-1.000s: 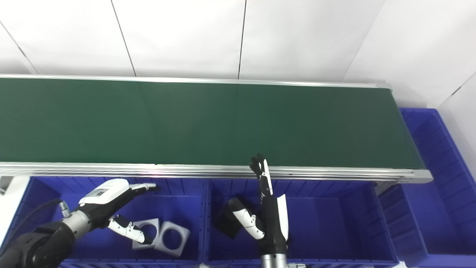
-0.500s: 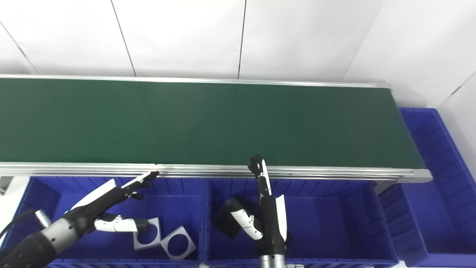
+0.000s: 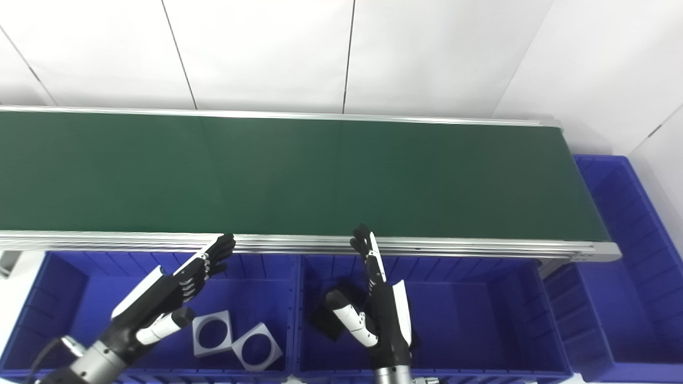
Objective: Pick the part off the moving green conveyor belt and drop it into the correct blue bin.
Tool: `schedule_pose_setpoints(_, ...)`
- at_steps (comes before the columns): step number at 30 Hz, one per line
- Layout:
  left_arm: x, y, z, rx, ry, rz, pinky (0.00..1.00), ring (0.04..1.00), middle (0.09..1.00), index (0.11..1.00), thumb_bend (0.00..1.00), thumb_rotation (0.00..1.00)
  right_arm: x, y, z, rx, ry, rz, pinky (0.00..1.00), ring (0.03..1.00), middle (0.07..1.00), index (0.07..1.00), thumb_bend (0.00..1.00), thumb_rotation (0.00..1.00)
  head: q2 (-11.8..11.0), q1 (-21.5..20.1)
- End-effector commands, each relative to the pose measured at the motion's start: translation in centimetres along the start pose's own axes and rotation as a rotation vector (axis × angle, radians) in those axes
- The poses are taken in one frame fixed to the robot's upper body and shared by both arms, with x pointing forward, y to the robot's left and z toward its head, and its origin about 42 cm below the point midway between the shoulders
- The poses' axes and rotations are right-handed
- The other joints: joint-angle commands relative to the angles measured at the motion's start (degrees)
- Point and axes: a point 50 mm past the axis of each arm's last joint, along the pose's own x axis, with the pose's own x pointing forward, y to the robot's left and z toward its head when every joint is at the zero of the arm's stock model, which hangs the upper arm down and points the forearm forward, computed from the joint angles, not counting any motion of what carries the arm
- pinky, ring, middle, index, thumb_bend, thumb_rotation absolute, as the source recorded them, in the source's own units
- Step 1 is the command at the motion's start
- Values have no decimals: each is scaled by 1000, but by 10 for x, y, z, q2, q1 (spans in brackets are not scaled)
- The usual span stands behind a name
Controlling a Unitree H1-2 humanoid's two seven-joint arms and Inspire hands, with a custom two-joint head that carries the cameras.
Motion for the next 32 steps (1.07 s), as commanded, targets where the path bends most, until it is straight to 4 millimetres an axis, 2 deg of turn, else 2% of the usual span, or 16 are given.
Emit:
schedule_pose_setpoints(1,1,-3,0,-3,-49,51,1000,1000,1000,1000,754,888,1,0,7,27,-52,18,992,941,957,986,787,809,0,-2)
schedule_pose_setpoints(4,2,-14,-15,-74,-78,121,1000,1000,1000,1000,751,868,-1,0,6,43,-45,22,984,940,958,985,781,794,-1,-13)
schedule_pose_setpoints(6,4,-20,-20,-104,-106,171,1000,1000,1000,1000,753,896,-1,0,6,46,-38,22,978,941,957,983,789,802,-3,-12)
schedule_pose_setpoints(14,11,-35,-25,-108,-161,320,1000,1000,1000,1000,807,949,-4,-5,4,33,-25,30,993,950,971,996,803,821,-4,5)
schedule_pose_setpoints(20,17,-38,-24,-88,-180,366,1000,1000,1000,1000,836,988,-6,-10,4,33,-12,34,997,955,966,998,797,820,-6,7)
schedule_pose_setpoints(26,22,-39,-19,-98,-199,401,1000,1000,1000,1000,795,1000,-7,-11,4,33,-15,32,1000,960,966,1000,792,820,-6,5)
schedule_pose_setpoints(32,23,-40,-25,-99,-178,387,1000,1000,1000,1000,803,1000,-6,-10,2,20,-18,30,999,953,967,1000,795,822,-7,9)
